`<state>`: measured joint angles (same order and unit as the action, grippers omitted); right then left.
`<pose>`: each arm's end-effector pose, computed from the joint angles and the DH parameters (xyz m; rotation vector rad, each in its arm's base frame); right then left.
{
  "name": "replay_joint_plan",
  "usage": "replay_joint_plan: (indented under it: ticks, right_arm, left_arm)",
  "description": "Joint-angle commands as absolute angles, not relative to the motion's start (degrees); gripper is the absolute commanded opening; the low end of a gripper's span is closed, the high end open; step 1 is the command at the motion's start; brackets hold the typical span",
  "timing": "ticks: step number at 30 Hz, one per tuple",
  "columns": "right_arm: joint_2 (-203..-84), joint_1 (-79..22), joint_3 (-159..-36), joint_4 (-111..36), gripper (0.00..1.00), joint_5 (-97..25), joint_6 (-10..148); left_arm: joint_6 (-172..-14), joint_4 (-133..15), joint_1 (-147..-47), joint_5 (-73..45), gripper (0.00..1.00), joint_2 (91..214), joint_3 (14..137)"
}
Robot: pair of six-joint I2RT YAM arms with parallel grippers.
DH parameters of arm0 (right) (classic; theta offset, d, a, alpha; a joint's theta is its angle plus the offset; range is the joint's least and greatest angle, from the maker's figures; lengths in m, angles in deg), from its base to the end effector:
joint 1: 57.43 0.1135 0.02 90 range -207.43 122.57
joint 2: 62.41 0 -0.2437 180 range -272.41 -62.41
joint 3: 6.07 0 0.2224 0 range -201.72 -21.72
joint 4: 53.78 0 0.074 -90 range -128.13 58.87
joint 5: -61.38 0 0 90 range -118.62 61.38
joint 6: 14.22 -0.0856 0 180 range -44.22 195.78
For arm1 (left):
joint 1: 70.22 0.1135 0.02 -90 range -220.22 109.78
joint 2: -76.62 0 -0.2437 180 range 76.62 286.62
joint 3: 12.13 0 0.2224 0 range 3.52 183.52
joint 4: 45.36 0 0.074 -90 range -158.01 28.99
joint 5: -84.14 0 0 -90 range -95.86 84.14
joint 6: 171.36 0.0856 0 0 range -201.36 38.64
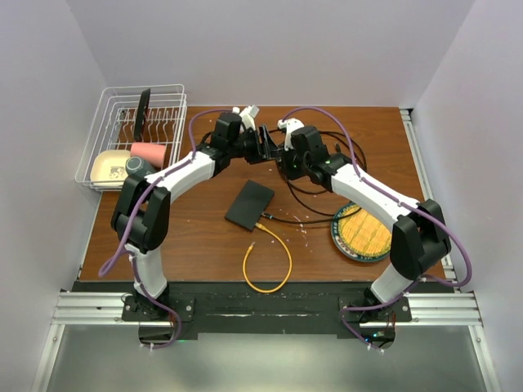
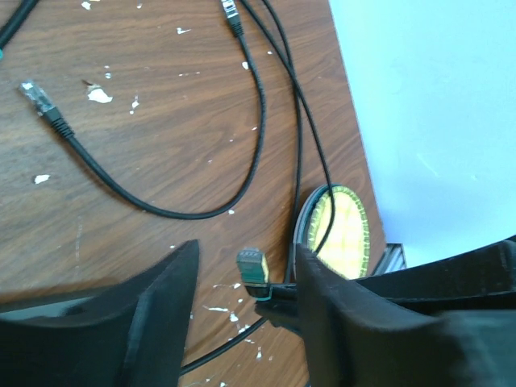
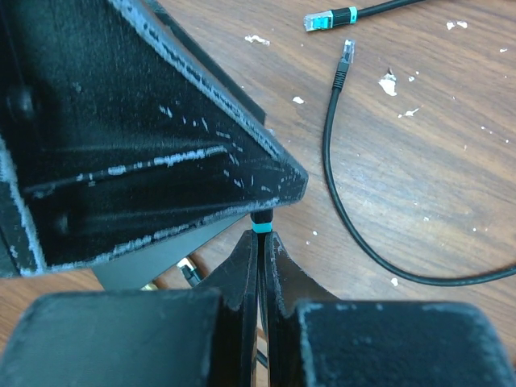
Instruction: Insert the plug into the switch port
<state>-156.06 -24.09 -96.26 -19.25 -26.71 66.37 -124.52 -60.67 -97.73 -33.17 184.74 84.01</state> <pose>0.3217 0.2083 0.2451 -0.4503 2.2137 0.3666 0.3781 -0.2412 0.2301 0.0232 2.2312 -1.2153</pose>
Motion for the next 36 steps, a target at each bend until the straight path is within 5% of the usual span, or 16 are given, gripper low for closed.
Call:
replay_joint_plan:
  ticks: [1, 5, 11, 14, 19, 26, 36]
  right_arm:
    - [-152.3, -23.9, -96.1, -20.3, 0.0, -27.2, 65.2]
    - [-151.7, -23.9, -96.2, -21.0, 0.0, -27.6, 64.3]
    - [-151.3, -23.9, -96.8, -21.3, 0.0, -28.4, 63.1]
    - [-151.2, -24.6, -97.8, -20.2, 0.02, -28.4, 63.0]
    - [-147.6, -30.1, -96.7, -21.2, 0.41, -36.6, 61.9]
    - [-145.2, -37.5, -94.4, -29.1, 0.68, -62.2, 59.2]
    - [-147.9, -37.9, -94.2, -40.9, 0.76, -81.3, 49.1]
  left_arm:
    - [-126.1, -56.4, -98.2, -36.1, 0.48, 185.7, 86.7]
    - [-125.8, -55.7, -98.6, -37.2, 0.4, 186.5, 87.2]
    - [-125.6, -54.3, -98.6, -39.2, 0.01, 186.6, 87.2]
    - [-124.8, -52.8, -98.4, -39.7, 0.0, 185.0, 85.5]
    - [-124.6, -46.4, -96.2, -40.4, 0.0, 180.3, 80.5]
    - [-124.2, -39.6, -93.2, -47.2, 0.0, 174.9, 77.4]
    - [-135.6, -17.5, -93.2, -56.3, 0.0, 173.3, 74.7]
